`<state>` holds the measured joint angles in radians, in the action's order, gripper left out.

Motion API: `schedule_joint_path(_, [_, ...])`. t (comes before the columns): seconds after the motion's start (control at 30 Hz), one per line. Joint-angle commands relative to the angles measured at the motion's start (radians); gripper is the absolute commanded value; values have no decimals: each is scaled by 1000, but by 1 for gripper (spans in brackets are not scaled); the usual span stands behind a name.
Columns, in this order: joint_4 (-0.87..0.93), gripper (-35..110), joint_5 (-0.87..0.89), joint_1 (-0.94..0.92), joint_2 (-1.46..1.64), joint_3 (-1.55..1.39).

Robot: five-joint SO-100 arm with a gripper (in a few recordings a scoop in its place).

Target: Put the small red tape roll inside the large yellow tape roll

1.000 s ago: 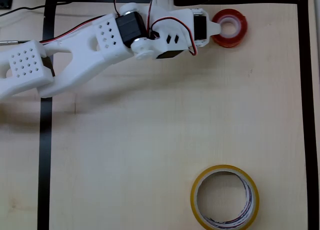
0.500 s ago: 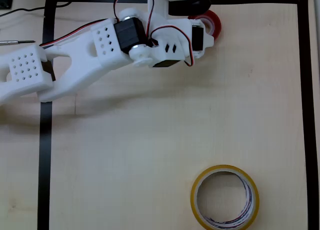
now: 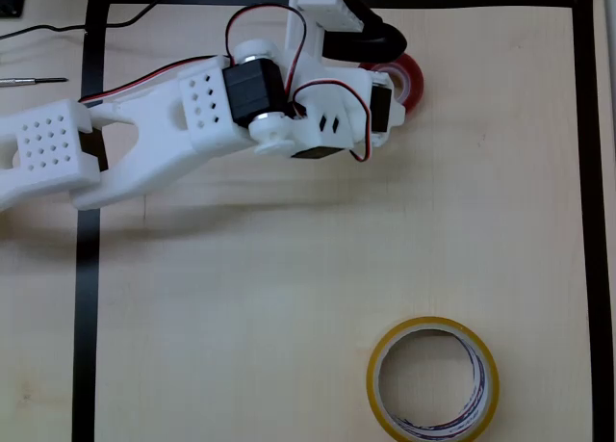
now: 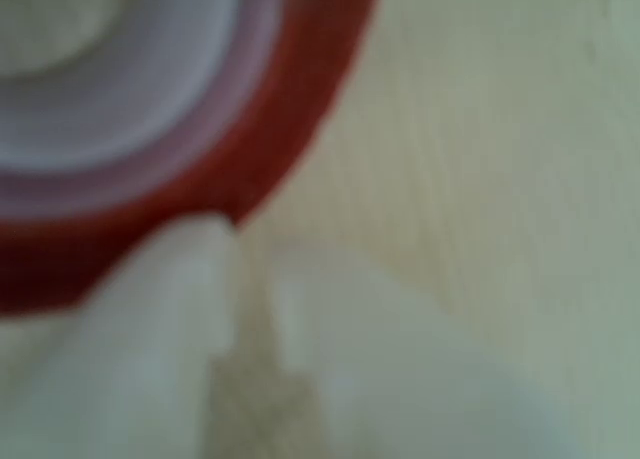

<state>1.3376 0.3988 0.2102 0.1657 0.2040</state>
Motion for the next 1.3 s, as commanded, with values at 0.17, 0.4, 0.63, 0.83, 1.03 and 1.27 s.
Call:
schedule_joint_path(0.17, [71,0,3,-78,123,40])
schedule_joint_path(0.4, [109,0,-6,-44,183,40])
schedule_joint_path(0.63, [104,0,-81,21,288,38])
schedule_joint_path(0.83, [110,0,-144,55,348,38])
schedule_joint_path(1.03, [190,5,-153,60,360,38])
schedule_joint_path(1.27, [295,10,-143,51,310,38])
